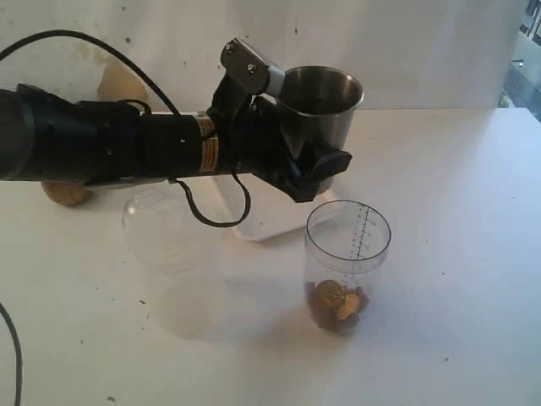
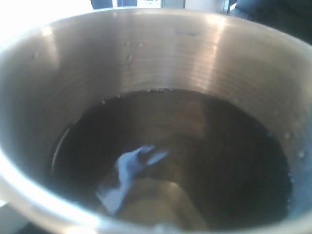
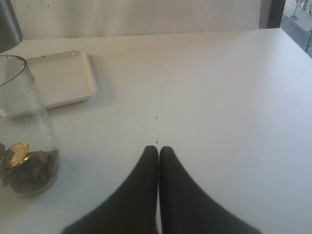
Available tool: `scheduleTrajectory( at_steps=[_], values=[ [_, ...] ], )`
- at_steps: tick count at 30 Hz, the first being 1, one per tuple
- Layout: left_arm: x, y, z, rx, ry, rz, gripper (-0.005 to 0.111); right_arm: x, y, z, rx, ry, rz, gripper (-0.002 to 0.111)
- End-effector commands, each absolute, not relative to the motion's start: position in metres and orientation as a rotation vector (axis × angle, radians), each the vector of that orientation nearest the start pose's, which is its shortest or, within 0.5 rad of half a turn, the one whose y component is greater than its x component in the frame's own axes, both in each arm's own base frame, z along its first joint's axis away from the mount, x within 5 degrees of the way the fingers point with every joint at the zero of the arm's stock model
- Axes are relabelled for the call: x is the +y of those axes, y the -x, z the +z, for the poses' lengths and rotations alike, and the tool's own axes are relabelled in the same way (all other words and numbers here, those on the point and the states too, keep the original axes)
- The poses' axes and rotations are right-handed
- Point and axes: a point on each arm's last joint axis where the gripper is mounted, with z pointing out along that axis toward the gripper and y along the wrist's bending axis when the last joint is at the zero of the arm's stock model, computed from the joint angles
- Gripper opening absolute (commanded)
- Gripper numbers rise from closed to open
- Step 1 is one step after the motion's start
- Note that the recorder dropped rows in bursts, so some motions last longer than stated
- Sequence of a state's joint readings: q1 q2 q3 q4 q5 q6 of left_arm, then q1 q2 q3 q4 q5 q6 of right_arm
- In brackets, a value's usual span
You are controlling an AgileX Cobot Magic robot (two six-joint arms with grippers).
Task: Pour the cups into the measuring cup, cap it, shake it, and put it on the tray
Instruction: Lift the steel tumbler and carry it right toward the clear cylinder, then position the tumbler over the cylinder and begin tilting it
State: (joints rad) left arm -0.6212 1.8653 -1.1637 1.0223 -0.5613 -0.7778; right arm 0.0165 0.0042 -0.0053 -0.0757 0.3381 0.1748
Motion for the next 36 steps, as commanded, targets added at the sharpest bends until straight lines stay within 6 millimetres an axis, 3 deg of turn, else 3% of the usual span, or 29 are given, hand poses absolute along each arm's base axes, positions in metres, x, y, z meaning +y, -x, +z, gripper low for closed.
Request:
scheduleTrajectory(
  at_steps=[1,6,36],
  values=[
    [-0.283,-0.3169,0.2432,1.518,-1.037,-0.748,0.0,-0.0017,-0.0537,0.1829,1.817,-0.105,0.06,0.0],
    [-0.2815,-0.3188,0.241,1.482,-1.104,-0.647,0.0,-0.0017,-0.0537,0.1829,1.817,-0.105,0.06,0.0],
    [-0.2814,-0.3189,0.2408,1.326,-1.258,-0.478,0.0,-0.0017,-0.0537,0.1829,1.817,-0.105,0.06,0.0]
  ],
)
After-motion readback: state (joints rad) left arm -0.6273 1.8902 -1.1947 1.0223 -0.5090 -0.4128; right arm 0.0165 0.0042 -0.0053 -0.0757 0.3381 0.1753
